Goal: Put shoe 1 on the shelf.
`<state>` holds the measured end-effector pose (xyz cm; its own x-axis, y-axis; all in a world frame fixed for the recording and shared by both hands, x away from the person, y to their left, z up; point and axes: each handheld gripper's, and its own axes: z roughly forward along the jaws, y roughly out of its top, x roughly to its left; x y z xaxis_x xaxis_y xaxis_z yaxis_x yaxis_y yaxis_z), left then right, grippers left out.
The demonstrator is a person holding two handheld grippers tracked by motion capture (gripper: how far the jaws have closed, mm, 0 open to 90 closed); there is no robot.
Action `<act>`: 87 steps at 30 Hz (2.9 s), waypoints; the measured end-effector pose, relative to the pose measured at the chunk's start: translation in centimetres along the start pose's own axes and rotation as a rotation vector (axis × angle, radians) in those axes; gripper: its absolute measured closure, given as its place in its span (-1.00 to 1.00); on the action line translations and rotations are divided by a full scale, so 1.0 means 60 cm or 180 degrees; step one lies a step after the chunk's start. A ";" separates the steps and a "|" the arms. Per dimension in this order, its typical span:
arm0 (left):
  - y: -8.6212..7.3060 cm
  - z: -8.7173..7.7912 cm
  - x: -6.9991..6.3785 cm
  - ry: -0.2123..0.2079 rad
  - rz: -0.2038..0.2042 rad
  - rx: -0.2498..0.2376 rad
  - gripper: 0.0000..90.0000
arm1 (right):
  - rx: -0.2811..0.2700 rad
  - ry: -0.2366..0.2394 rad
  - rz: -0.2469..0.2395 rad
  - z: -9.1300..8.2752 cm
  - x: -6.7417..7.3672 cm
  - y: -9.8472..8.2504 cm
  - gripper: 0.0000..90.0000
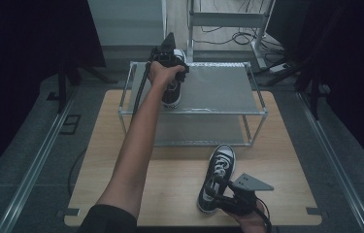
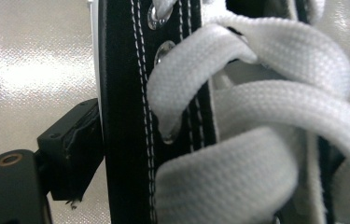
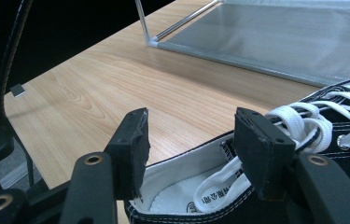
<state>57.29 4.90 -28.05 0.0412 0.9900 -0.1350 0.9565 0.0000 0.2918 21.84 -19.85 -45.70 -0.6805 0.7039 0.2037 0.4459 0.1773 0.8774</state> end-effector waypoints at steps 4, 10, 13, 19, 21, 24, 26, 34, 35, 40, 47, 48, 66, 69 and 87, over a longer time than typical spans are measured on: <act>0.001 0.001 0.001 -0.0002 -0.0005 0.0014 -0.67 | 0.0001 0.0005 0.0002 0.001 0.000 0.000 0.02; 0.002 0.003 0.002 -0.0001 -0.0022 0.0042 -0.67 | 0.0016 0.0014 0.0000 0.002 0.001 -0.001 0.02; 0.003 0.005 0.002 -0.0008 -0.0026 0.0062 -0.67 | 0.0024 0.0017 -0.0002 0.003 0.001 -0.001 0.02; 0.006 0.010 0.004 -0.0008 -0.0054 0.0115 -0.68 | 0.0036 0.0021 0.0004 0.004 0.000 -0.002 0.01; 0.007 0.012 0.004 -0.0011 -0.0056 0.0124 -0.68 | 0.0044 0.0024 0.0008 0.005 0.000 -0.002 0.01; 0.008 0.014 0.005 -0.0018 -0.0076 0.0145 -0.68 | 0.0044 0.0021 0.0004 0.005 0.000 -0.002 0.01; 0.009 0.016 0.007 -0.0032 -0.0092 0.0159 -0.68 | 0.0049 0.0024 0.0014 0.005 -0.001 -0.002 0.01; 0.012 0.021 0.008 -0.0041 -0.0097 0.0218 -0.69 | 0.0052 0.0024 0.0006 0.007 0.000 -0.003 0.01; 0.012 0.021 0.008 -0.0043 -0.0097 0.0219 -0.69 | 0.0054 0.0025 0.0007 0.007 -0.001 -0.003 0.01; 0.010 0.021 0.007 -0.0065 -0.0081 0.0166 -0.73 | 0.0062 0.0031 0.0009 0.008 0.000 -0.004 0.01; 0.009 0.017 0.008 -0.0122 -0.0119 0.0055 -0.77 | 0.0053 0.0030 0.0011 0.009 0.001 -0.004 0.01; 0.009 0.016 0.008 -0.0135 -0.0121 0.0036 -0.77 | 0.0054 0.0030 0.0011 0.009 0.001 -0.004 0.01; -0.021 -0.047 0.000 -0.0514 0.0221 -0.0410 -0.81 | 0.0034 0.0044 -0.0020 0.006 0.009 0.000 0.01; -0.037 -0.067 -0.006 -0.0559 0.0430 -0.0456 -0.80 | 0.0026 0.0052 -0.0038 0.006 0.015 0.002 0.01; -0.122 -0.119 0.022 -0.1010 0.1238 -0.0765 -0.58 | 0.0060 0.0135 -0.0125 0.017 0.040 0.002 0.03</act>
<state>48.26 7.23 -23.62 0.4985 0.8325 -0.2419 0.7622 -0.2880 0.5797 20.87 -17.47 -45.54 -0.7216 0.6664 0.1877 0.4289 0.2175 0.8768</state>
